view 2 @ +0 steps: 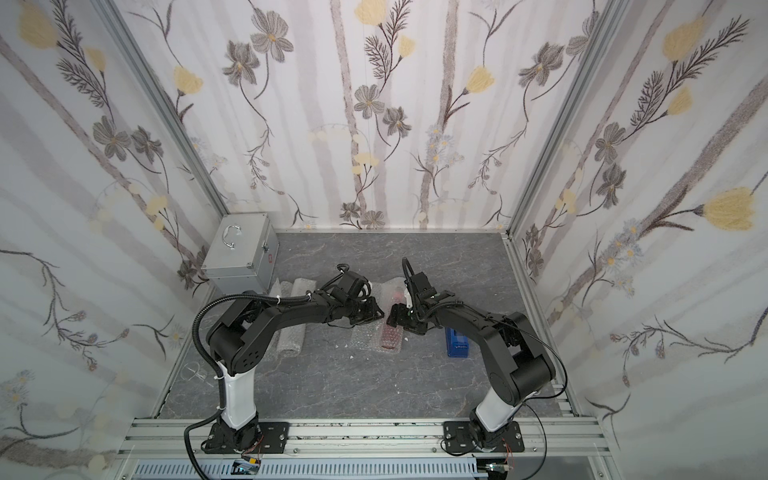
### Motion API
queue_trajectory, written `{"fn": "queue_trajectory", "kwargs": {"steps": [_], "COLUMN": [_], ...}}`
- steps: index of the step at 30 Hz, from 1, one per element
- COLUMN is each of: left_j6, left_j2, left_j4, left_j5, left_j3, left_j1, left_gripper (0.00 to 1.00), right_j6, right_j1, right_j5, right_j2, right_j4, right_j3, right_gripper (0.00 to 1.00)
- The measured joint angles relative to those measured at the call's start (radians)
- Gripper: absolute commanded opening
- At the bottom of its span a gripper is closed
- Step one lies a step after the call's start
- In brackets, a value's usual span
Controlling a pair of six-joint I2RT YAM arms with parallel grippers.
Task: Wrap wine bottles in bubble wrap
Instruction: Wrap the wine bottle in bubble wrap.
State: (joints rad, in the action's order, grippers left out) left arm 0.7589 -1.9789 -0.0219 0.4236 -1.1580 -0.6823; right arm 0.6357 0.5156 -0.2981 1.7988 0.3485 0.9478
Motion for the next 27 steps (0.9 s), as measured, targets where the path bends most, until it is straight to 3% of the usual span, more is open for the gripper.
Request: {"fn": "queue_trajectory", "kwargs": {"steps": [15,27], "left_j6": [0.0,-0.004], "left_j2": [-0.019,-0.061], "left_j4": [0.0,0.005], "left_j5": [0.013,0.014], "left_j3": [-0.04,-0.051], "left_j1": [-0.037,-0.053], "left_gripper": [0.21,0.19], "right_j6": [0.004,0.044], "right_j1": [-0.045,0.007], "right_j5": [0.067,0.061], "right_j2": [-0.115,-0.109], "right_j4": [0.047,0.026], "right_j3": [-0.063,-0.069], "right_gripper": [0.7,0.68]}}
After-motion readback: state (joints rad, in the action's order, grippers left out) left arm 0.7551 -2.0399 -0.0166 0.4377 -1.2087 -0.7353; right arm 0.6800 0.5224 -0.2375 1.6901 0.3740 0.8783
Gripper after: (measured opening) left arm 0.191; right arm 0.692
